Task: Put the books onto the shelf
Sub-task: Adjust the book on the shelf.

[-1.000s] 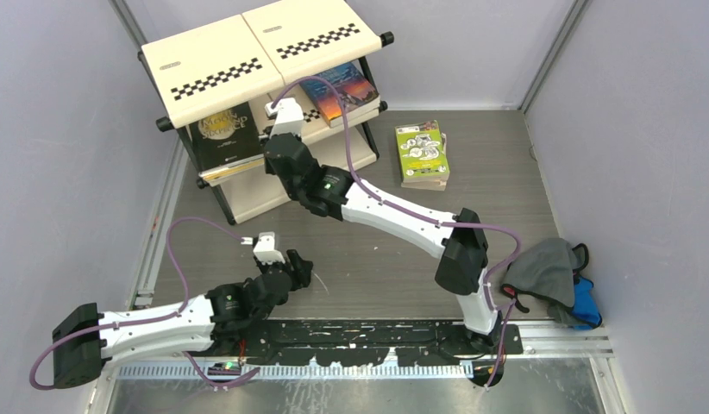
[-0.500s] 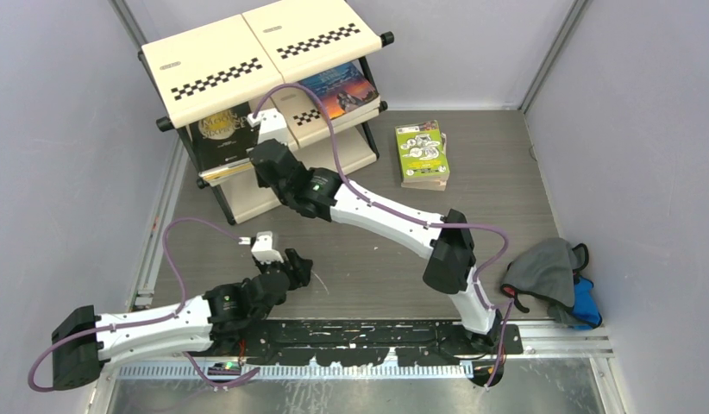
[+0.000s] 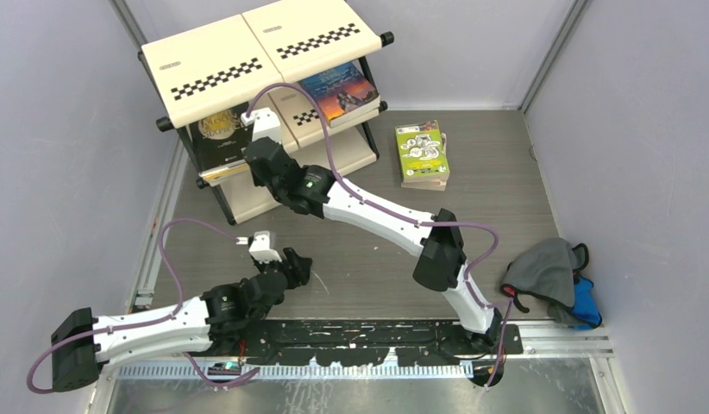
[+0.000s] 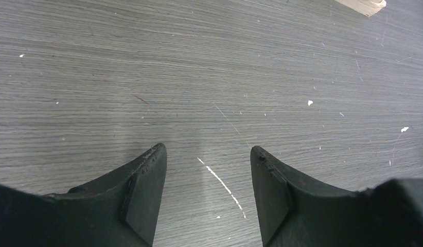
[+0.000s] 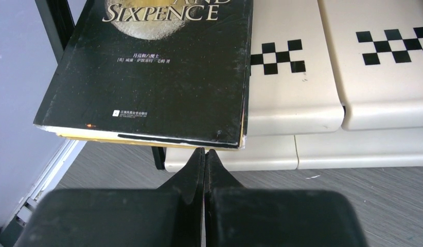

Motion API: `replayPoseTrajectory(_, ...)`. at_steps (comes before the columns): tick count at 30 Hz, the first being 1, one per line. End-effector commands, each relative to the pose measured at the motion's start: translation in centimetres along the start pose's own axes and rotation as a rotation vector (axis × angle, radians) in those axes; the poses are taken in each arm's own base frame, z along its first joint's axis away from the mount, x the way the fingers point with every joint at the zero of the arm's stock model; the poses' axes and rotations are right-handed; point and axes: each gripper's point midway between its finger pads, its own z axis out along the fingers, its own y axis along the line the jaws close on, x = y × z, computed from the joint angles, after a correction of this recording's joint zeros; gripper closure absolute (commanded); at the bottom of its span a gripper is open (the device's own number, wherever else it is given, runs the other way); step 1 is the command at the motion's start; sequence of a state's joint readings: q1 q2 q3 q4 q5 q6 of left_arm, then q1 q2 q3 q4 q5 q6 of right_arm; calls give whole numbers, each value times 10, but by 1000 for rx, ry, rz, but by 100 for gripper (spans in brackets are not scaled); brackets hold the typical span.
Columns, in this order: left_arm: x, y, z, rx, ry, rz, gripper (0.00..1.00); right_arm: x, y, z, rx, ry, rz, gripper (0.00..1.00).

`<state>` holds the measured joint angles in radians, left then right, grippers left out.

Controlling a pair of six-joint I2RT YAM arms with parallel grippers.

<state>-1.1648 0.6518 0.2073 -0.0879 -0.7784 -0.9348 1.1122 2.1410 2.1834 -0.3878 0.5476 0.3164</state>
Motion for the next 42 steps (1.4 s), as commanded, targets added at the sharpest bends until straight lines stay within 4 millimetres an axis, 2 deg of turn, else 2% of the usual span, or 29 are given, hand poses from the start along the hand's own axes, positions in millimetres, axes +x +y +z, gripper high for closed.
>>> replayPoseTrajectory(1, -15, -3, 0, -8, -53, -16, 39, -27, 1, 0, -13, -51, 24, 99)
replayPoseTrajectory(13, -14, -1, 0, -14, -60, -13, 39, -27, -5, 6, -4, -49, 24, 99)
replayPoseTrajectory(18, -14, -3, 1, -10, -59, -14, 39, -27, -6, 2, -9, -43, 29, 99)
replayPoseTrajectory(23, -13, -4, 2, -10, -57, -9, 39, -23, -6, -3, -18, -36, 27, 99)
replayPoseTrajectory(29, -12, -5, 2, -8, -54, -13, 39, -15, -5, 0, -17, -20, 20, 99)
replayPoseTrajectory(42, -12, -3, 1, -10, -53, -11, 39, -23, -5, 4, -13, -41, 7, 99)
